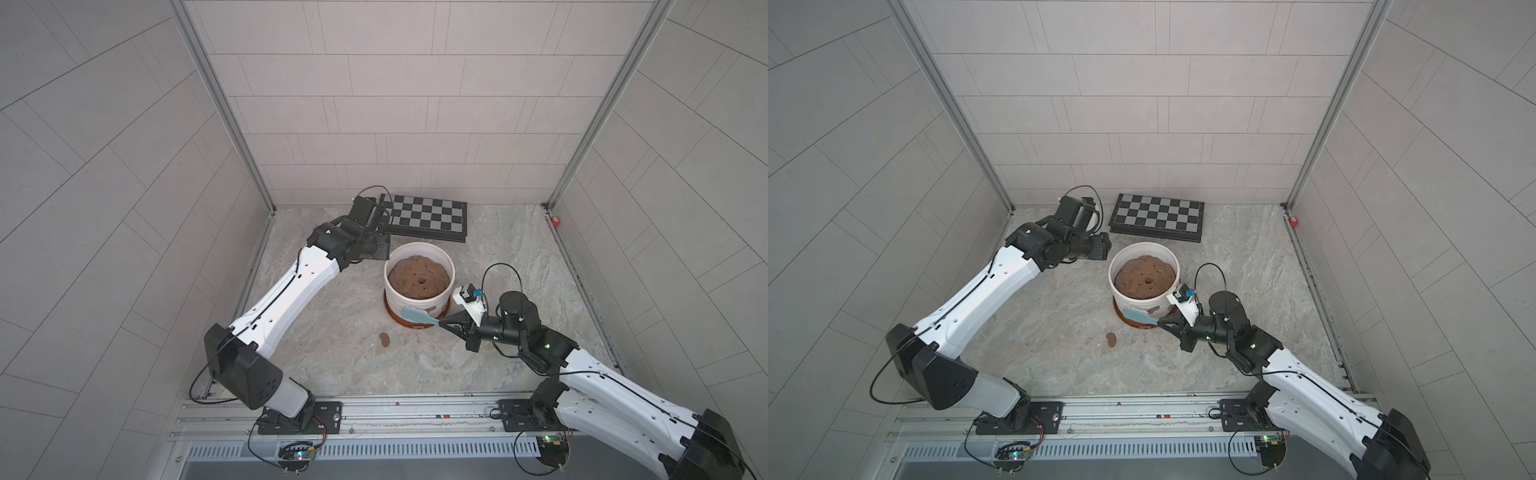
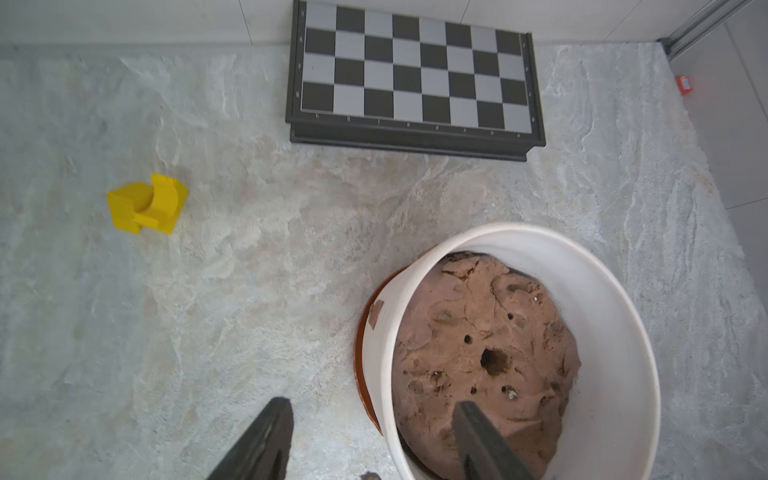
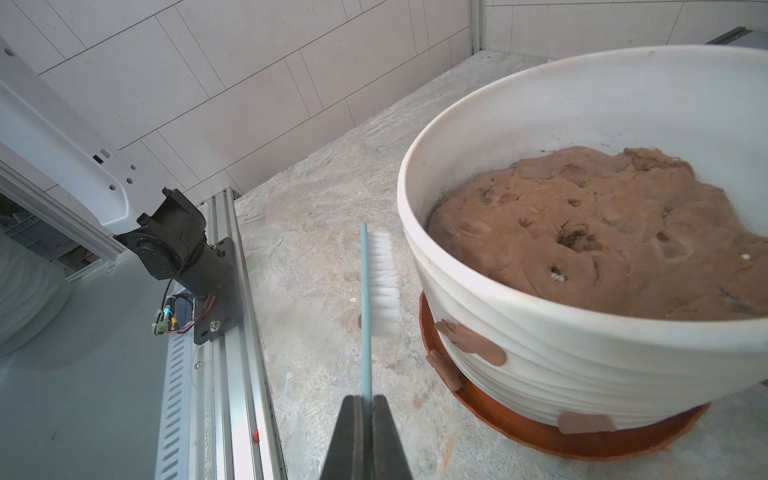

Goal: Scrub the dried mud off the ceramic pot
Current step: Rotate the pot on the tray.

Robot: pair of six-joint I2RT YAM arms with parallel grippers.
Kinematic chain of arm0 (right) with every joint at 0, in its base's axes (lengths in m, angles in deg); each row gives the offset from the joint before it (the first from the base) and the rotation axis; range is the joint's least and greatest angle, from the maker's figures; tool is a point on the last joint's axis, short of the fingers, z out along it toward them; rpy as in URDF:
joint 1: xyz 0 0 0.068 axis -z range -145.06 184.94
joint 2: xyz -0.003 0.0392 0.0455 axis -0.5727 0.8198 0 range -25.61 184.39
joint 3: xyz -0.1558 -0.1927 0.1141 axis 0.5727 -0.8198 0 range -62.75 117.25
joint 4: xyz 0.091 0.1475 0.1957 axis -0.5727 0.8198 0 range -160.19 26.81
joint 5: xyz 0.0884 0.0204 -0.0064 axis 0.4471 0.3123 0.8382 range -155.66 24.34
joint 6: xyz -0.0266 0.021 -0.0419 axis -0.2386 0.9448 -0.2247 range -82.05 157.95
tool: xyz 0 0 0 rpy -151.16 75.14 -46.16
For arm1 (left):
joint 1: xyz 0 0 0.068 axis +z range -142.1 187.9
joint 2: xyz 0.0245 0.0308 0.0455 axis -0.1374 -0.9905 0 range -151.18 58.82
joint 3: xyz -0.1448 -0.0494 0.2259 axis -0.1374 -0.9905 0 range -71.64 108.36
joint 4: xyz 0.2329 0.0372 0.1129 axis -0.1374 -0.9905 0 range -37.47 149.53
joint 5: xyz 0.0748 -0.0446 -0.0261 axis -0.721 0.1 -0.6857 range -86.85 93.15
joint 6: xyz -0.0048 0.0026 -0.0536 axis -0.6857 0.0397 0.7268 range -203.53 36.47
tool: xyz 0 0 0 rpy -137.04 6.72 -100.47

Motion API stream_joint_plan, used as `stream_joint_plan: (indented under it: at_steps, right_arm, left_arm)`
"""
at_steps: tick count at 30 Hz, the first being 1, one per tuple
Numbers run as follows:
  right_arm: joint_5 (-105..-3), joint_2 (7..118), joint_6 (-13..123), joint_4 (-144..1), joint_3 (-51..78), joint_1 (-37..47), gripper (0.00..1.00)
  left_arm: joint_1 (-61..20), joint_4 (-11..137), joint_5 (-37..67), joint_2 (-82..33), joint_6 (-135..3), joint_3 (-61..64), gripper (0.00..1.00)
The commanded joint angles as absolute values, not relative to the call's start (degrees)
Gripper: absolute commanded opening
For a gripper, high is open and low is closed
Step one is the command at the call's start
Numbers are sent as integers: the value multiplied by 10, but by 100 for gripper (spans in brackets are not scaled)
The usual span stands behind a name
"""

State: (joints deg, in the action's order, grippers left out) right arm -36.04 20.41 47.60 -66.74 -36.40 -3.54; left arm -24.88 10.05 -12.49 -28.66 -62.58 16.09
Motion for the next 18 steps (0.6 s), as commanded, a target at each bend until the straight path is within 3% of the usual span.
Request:
stream_joint_plan:
  at_steps: [1, 9, 18]
  right_arm:
    - [-351, 197, 473, -667, -343, -33, 0]
    - [-339, 196, 476, -668, -348, -26, 0]
    - [-368, 187, 475, -651, -351, -24, 0]
  left_arm:
    - [-271, 90, -166, -301, -546, 131, 64]
    - [-297, 100, -193, -331, -524, 106, 55]
    - [-300, 99, -217, -369, -540, 114, 29]
